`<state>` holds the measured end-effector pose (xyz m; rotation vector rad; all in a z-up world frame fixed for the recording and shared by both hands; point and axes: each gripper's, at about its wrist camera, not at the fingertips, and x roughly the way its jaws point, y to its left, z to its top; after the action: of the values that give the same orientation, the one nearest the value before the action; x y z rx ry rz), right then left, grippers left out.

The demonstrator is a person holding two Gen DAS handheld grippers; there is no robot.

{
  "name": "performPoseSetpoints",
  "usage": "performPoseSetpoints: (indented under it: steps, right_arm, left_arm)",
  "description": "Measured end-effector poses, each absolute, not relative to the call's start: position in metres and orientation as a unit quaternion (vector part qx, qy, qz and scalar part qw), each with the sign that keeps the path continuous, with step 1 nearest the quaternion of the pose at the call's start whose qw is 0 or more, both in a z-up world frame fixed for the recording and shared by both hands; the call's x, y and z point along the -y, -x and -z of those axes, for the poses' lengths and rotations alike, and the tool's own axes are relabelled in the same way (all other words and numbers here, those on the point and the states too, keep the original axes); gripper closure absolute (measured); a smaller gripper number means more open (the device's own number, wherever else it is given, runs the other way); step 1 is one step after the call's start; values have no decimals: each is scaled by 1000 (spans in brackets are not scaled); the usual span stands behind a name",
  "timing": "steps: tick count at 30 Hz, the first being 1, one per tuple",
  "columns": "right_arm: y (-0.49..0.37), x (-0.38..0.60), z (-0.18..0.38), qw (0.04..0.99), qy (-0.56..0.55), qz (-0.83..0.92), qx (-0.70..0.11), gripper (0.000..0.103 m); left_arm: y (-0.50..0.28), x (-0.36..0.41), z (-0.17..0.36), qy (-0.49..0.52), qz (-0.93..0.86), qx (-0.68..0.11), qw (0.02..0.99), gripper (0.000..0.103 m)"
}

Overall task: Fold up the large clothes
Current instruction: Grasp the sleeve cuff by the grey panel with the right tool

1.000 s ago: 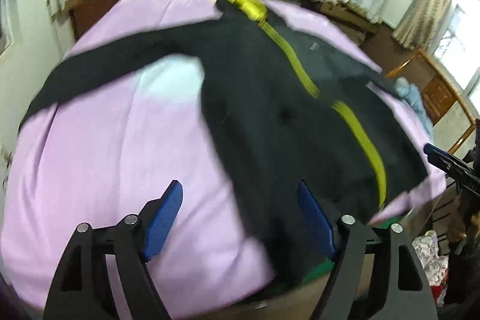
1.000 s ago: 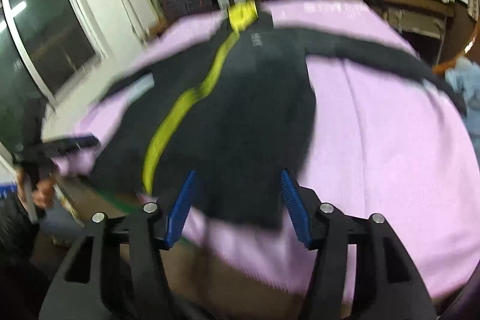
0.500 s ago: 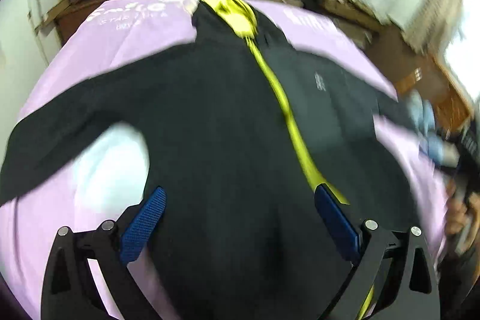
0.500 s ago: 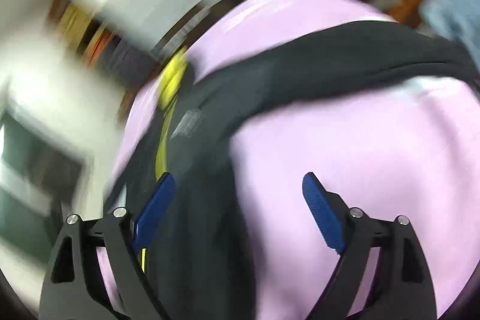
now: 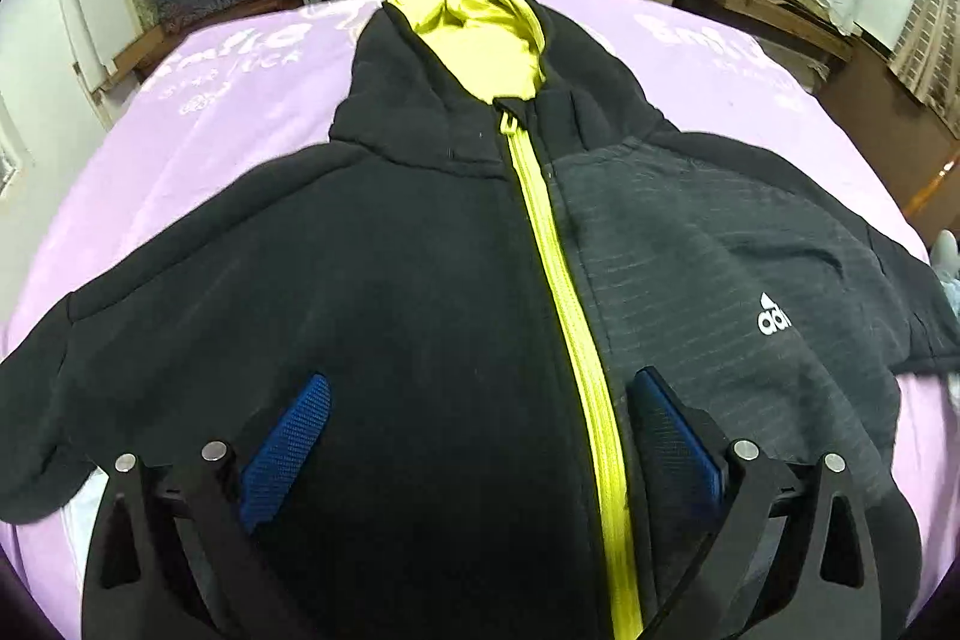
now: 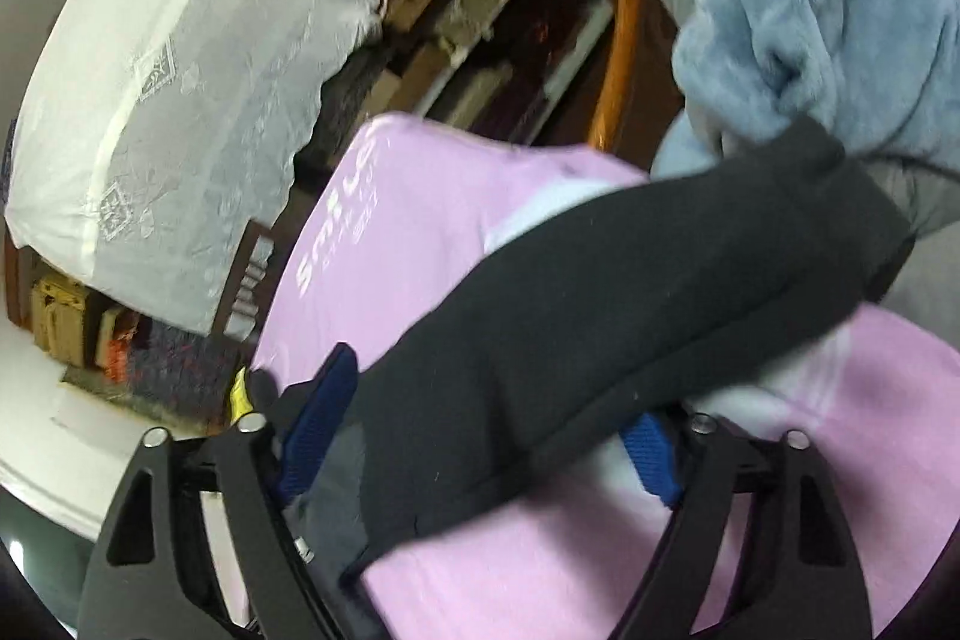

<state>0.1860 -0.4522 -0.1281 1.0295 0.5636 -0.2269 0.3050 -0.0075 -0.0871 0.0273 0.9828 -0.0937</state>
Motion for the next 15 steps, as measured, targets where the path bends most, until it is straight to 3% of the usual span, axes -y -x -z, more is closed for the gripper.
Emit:
performPoseSetpoints:
  steps: [1, 2, 3, 4, 8, 15]
  right_arm:
    - [-188, 451, 130, 832, -475, 118, -262, 52]
    - [-189, 450, 134, 837, -462, 130, -263, 63]
    - [-189, 452, 138, 842, -444, 151, -268, 86]
    - [-185, 456, 140, 838, -448, 154, -270, 92]
    - [-178, 463, 129, 852, -442, 139, -244, 97]
    - [-221, 322, 32, 941, -221, 28, -254, 97]
  left_arm:
    - [-305, 3, 84, -10, 56, -480, 875, 3]
    - [-305, -4, 81, -3, 61, -484, 873, 3]
    - [-303, -11, 78, 3, 60, -483, 874, 3]
    - [-302, -22, 73, 12, 53, -474, 879, 3]
    - [-297, -71, 74, 38, -7, -437, 899, 3]
    - [-296, -86, 77, 54, -13, -445, 894, 3]
